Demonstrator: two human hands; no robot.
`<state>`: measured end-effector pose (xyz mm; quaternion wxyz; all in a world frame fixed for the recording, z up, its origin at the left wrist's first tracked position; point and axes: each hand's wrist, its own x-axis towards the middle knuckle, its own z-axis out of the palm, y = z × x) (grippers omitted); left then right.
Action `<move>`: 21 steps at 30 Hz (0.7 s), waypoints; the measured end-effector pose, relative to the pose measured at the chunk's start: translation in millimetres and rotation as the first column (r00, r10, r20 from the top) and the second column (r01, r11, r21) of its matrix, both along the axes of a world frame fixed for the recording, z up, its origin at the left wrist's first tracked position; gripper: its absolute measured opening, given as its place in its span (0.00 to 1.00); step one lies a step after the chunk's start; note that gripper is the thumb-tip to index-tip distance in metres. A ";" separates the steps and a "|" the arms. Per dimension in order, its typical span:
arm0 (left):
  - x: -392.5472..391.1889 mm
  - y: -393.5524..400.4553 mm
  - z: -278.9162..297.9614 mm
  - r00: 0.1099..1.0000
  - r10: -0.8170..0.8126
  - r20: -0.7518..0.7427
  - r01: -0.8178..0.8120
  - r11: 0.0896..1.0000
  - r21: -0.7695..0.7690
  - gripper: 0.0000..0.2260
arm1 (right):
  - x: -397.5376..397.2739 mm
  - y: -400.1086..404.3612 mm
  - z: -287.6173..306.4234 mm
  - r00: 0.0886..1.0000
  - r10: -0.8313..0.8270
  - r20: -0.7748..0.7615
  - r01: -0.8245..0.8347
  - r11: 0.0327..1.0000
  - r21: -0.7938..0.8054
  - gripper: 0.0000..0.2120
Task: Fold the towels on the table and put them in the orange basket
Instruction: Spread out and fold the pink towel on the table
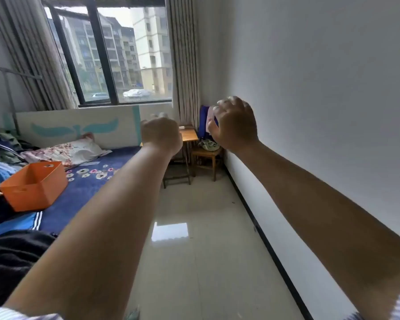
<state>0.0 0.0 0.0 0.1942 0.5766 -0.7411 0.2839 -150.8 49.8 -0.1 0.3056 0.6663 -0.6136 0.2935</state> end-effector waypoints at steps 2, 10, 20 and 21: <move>-6.9 -13.6 -7.5 0.999 0.053 0.012 -0.054 0.988 0.148 0.14 | 0.6 -15.2 -14.1 1.000 0.001 -0.016 0.000 0.999 0.042 0.17; -17.0 -143.1 -71.4 0.999 0.040 -0.009 -0.035 0.942 0.335 0.13 | -1.2 -148.7 -93.3 0.999 -0.034 -0.001 0.033 0.973 0.229 0.17; -24.0 -344.0 -115.8 1.000 -0.007 0.031 -0.010 0.864 0.503 0.09 | -13.3 -341.8 -121.9 0.995 -0.098 0.034 0.074 0.898 0.434 0.17; -30.1 -367.7 -117.8 0.999 -0.015 0.033 -0.004 0.861 0.509 0.09 | -21.0 -364.7 -123.6 0.994 -0.106 0.026 0.084 0.893 0.441 0.17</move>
